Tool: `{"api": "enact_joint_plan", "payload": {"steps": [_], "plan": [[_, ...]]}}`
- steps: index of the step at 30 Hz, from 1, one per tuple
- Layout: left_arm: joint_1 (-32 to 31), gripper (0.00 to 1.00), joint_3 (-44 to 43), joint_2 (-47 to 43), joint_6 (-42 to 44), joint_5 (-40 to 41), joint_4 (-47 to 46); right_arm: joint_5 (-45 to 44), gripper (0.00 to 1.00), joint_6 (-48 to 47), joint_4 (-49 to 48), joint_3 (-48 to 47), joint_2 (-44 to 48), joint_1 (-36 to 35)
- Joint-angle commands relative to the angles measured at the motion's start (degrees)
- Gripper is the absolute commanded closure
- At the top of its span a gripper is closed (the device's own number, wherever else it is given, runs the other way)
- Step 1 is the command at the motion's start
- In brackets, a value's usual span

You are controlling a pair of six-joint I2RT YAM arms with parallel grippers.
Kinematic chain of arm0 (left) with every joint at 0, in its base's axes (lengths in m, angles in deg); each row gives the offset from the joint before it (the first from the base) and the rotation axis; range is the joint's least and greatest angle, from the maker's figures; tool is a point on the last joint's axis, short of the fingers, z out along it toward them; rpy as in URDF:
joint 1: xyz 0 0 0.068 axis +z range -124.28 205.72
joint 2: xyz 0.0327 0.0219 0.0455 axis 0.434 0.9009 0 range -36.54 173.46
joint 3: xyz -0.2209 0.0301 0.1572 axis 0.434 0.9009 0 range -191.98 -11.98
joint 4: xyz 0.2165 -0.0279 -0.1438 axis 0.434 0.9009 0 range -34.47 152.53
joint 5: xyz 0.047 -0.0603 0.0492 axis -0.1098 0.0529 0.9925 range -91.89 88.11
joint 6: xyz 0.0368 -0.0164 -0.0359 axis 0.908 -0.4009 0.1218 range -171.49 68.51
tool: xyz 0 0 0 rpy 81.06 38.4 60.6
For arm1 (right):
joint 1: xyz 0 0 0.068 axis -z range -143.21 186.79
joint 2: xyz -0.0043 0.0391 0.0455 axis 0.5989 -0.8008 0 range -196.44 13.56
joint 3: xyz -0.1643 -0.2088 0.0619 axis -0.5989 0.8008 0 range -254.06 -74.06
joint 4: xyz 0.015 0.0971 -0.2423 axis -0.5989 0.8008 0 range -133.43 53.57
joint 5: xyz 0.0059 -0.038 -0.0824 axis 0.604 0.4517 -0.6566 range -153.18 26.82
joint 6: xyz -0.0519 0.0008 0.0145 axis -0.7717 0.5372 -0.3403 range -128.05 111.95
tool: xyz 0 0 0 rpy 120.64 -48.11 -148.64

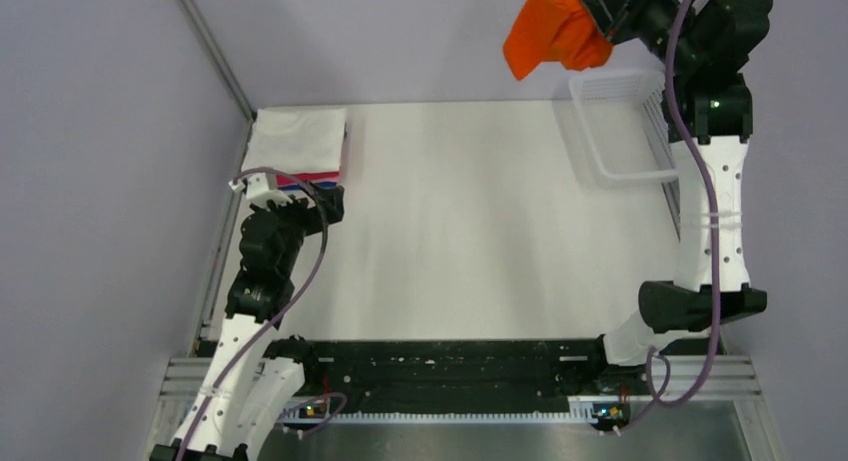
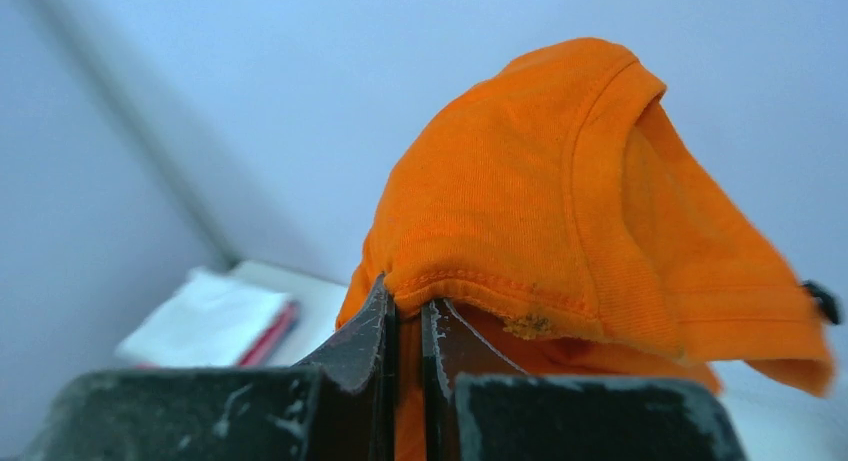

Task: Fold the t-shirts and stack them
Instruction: Move the tshirt to the center of the board, then flatten out the tshirt

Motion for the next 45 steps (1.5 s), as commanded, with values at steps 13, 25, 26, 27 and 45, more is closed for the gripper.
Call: {"api": "enact_joint_plan", "payload": {"steps": [13, 25, 26, 27, 45], "plan": [[0.0, 0.01, -1.6, -4.2, -5.2, 5.2, 9.3, 2.0, 0.72, 10.6, -23.5, 58.4, 11.1, -13.7], [0.0, 0.01, -3.8, 7.2, -6.5, -6.7, 8.5, -25.8, 0.03, 9.4, -15.3, 78.6, 24.9, -13.6], [0.0, 0.01, -4.5, 9.4, -6.4, -9.7, 8.4, -24.3, 0.03, 10.2, -16.2, 80.6, 26.4, -13.6], [0.0, 0.01, -5.2, 11.6, -6.1, -13.0, 8.3, -23.3, 0.03, 11.5, -16.8, 83.0, 27.8, -13.6], [-27.0, 0.28, -21.6, 53.0, -4.7, -17.7, 8.4, -26.0, 0.01, 15.7, -13.3, 93.8, 41.0, -13.6]]}}
